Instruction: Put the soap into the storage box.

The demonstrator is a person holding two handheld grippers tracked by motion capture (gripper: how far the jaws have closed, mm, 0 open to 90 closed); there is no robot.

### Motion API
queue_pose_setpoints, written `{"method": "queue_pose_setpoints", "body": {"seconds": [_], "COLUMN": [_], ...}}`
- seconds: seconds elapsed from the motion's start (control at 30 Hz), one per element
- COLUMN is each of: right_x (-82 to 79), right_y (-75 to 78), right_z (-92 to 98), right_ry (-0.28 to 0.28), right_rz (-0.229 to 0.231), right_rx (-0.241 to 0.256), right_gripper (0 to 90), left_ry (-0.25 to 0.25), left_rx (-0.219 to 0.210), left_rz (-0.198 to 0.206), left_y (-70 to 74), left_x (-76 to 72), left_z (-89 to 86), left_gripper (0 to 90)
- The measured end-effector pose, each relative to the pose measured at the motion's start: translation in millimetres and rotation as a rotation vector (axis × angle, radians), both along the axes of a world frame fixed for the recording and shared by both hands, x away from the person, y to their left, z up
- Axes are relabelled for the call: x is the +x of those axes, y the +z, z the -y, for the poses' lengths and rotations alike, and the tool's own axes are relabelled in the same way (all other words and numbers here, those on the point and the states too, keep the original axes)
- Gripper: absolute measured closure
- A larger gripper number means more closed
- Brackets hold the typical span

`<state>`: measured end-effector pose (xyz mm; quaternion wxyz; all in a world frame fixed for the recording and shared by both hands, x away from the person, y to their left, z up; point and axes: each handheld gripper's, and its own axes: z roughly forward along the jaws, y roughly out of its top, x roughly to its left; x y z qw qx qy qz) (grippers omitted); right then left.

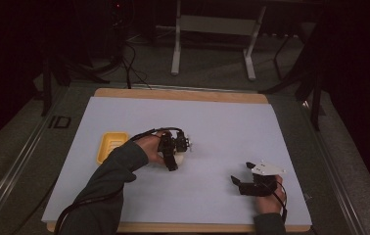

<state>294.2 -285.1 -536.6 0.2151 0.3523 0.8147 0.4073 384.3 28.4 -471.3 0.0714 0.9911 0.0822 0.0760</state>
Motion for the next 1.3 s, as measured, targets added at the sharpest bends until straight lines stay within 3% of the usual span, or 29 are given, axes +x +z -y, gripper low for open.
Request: {"method": "queue_pose_setpoints", "body": {"seconds": [0.53, 1.3], "right_x": [-0.1, -0.2], "right_y": [0.0, 0.0], "right_z": [-0.1, -0.1], "right_ry": [-0.001, -0.002], "right_rz": [0.001, 0.003], "right_rx": [0.001, 0.001], "right_gripper": [18.1, 18.1], "left_ry": [0.036, 0.148], "left_rx": [0.000, 0.005], "left_rz": [0.008, 0.022], "left_y": [11.8, 22.5], "left_x": [4.8, 10.1], "left_z": [-17.4, -68.4], "left_gripper": [24.6, 24.6]}}
